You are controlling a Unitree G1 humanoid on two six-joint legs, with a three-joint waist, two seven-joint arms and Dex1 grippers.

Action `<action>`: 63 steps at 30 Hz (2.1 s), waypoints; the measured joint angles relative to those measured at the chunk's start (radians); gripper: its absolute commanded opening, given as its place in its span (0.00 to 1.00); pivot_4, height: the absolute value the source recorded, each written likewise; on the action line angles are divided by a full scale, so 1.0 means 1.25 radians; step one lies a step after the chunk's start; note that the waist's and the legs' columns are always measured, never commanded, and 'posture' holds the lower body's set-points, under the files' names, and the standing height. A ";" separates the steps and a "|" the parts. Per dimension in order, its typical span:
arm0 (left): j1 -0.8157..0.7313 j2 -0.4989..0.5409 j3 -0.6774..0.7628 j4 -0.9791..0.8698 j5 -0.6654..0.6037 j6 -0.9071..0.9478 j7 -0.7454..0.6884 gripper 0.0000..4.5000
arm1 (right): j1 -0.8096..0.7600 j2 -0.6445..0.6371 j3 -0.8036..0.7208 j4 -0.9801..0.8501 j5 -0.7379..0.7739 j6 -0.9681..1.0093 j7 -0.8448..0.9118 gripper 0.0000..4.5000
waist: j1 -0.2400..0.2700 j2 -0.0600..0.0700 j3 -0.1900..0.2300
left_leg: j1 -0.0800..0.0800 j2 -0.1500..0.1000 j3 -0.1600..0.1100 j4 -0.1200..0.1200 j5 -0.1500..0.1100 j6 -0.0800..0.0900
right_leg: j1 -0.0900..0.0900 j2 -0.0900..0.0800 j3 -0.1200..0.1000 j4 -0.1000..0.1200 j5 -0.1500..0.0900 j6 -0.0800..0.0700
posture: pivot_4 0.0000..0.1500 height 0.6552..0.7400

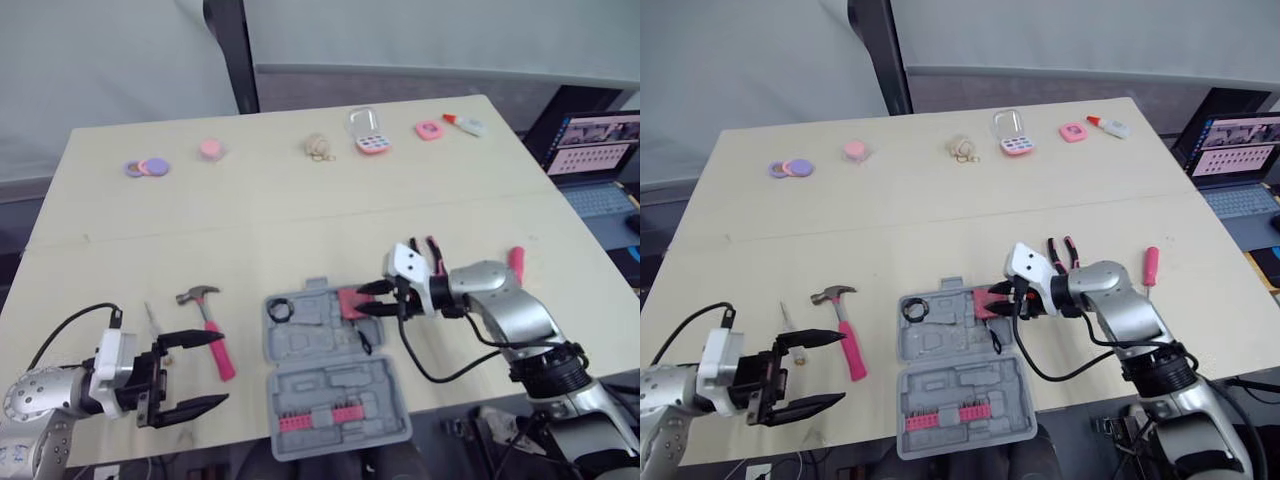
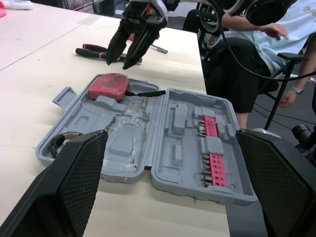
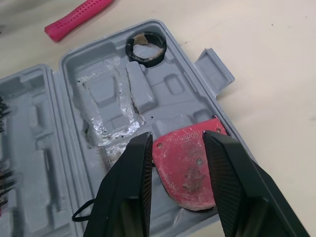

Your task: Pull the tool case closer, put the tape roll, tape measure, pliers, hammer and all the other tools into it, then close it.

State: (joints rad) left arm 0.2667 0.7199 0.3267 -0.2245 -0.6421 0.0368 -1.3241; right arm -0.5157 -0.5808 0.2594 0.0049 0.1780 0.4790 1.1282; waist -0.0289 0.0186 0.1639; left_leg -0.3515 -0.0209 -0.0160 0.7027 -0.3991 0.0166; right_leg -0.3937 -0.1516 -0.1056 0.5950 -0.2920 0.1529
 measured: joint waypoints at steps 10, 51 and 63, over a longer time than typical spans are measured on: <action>0.016 0.003 0.023 -0.006 -0.006 0.014 0.001 1.00 | -0.005 0.032 0.000 0.149 -0.003 -0.110 -0.009 0.38 | -0.001 0.000 0.000 | 0.000 0.000 0.000 0.000 0.000 0.000 | 0.000 0.000 0.000 0.000 0.000 0.000 | 1.00 1.00; 0.040 -0.010 0.032 -0.031 0.001 0.009 0.013 1.00 | 0.017 0.052 0.004 0.226 -0.061 -0.263 -0.031 0.38 | 0.002 -0.001 -0.001 | 0.013 0.001 -0.001 -0.003 -0.001 0.000 | 0.014 0.000 0.000 -0.004 0.000 -0.001 | 1.00 1.00; 0.140 0.025 0.069 -0.080 0.048 0.178 0.190 1.00 | 0.309 -0.163 -0.297 -0.341 0.169 0.054 -0.040 0.38 | 0.025 0.001 0.001 | 0.012 0.002 0.000 -0.003 -0.003 0.000 | 0.014 0.001 0.000 -0.007 -0.001 -0.001 | 1.00 1.00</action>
State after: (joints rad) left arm 0.4415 0.7509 0.4127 -0.3245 -0.5818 0.2588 -1.0870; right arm -0.1292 -0.7843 -0.1123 -0.4207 0.3893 0.5469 1.0786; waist 0.0017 0.0193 0.1657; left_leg -0.3370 -0.0187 -0.0160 0.6989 -0.4031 0.0160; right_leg -0.3766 -0.1506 -0.1053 0.5868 -0.2927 0.1518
